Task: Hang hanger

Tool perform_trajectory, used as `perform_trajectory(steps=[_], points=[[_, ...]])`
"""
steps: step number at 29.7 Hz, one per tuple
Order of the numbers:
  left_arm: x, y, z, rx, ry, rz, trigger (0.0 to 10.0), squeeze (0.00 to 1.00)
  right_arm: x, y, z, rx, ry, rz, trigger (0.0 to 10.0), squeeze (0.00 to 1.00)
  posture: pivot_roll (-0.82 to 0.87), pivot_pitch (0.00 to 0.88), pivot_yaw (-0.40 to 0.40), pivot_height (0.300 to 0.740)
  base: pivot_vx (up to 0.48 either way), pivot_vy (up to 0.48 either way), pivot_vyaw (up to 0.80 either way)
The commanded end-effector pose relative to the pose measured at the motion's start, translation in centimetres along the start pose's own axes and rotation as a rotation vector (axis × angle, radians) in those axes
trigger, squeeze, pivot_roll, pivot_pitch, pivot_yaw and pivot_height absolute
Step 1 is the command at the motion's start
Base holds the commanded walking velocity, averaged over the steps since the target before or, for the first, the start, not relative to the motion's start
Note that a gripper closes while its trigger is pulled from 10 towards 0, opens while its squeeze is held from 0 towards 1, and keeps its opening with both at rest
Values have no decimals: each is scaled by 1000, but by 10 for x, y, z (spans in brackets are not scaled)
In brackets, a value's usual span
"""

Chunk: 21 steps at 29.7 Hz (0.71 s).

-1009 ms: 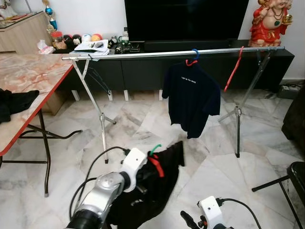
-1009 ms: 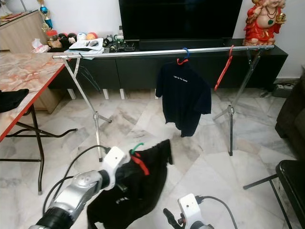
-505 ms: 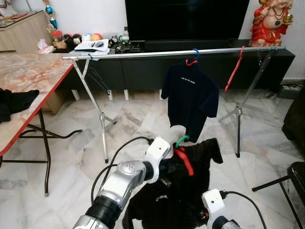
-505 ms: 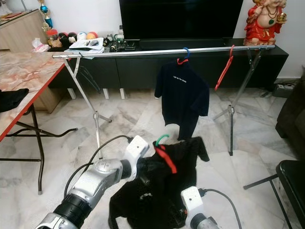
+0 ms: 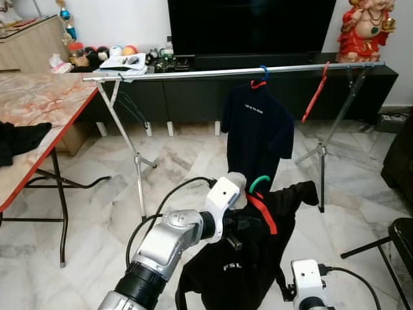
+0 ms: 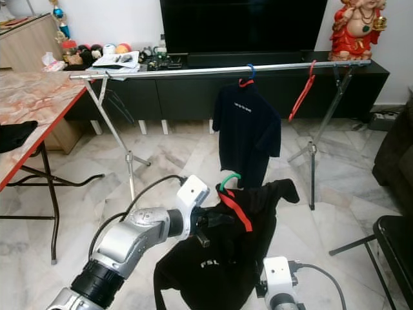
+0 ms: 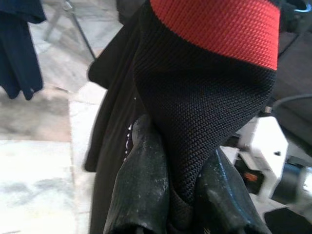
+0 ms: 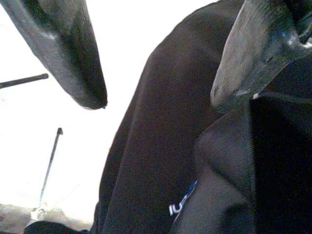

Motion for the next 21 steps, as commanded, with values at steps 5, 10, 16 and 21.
perform_trajectory(steps=[5,10,16,21], points=[[17,8,-3,-38,44,20,10000,0,3,-15,1,48,23,43,10000,0,24,35,56,740,0,0,0],[21,15,-2,-69,46,27,10000,0,3,-34,-1,166,19,114,10000,0,23,44,67,740,0,0,0],[23,19,-2,-87,44,29,10000,0,15,-13,2,61,85,87,10000,0,22,48,72,740,0,0,0],[25,24,-2,-111,49,34,10000,0,32,3,6,-39,147,78,10000,0,28,48,77,740,0,0,0]])
Point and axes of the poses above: a point about 5 cm out from each wrist's last joint towards the gripper, its own z axis pointing out of the wrist towards the gripper, its own x axis along the axis of the wrist's last joint, y = z × x, the point moved 5 cm from there along z, pointing out of the wrist towards the gripper, and after that the axes turned 12 degrees about z, right-handed, at the moved point
